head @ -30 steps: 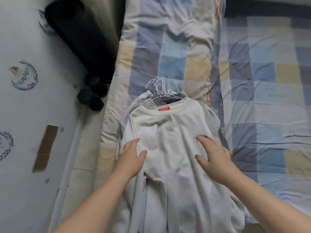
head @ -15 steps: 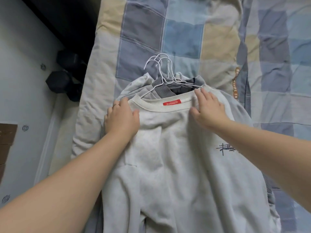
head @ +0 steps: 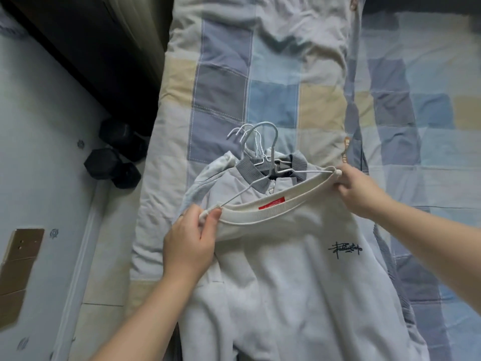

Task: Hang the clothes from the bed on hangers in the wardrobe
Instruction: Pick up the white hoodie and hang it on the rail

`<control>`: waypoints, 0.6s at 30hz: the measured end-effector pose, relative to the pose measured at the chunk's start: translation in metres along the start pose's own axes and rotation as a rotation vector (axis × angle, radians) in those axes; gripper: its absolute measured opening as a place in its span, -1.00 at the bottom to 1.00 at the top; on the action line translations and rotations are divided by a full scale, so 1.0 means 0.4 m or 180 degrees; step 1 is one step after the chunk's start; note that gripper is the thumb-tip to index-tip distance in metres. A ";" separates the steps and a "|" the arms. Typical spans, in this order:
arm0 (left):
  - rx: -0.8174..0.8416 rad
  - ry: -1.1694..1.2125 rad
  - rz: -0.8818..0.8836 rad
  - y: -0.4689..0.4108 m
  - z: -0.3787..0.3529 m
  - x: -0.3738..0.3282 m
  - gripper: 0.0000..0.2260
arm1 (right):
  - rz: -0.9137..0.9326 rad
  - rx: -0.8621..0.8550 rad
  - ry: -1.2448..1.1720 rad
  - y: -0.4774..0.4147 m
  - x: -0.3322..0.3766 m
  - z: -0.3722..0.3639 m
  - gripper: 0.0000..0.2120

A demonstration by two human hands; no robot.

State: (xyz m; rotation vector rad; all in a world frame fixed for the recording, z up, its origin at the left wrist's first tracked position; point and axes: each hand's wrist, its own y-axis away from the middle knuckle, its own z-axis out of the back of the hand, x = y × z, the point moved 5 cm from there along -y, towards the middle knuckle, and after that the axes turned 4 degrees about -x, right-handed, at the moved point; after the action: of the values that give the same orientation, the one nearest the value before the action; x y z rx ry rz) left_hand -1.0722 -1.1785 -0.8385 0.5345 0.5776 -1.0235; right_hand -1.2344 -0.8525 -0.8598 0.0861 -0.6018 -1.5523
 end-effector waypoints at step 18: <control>0.0616 -0.0105 -0.1478 0.187 0.341 -0.478 -0.63 | 0.0910 -0.0051 0.0232 0.666 0.029 0.575 -0.63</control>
State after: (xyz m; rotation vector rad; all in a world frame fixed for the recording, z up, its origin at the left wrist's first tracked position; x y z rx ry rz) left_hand -1.0556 -1.1162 -0.6005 0.5648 0.5899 -1.5373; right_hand -1.0887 -0.7781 -0.5477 0.0420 -0.5196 -1.2714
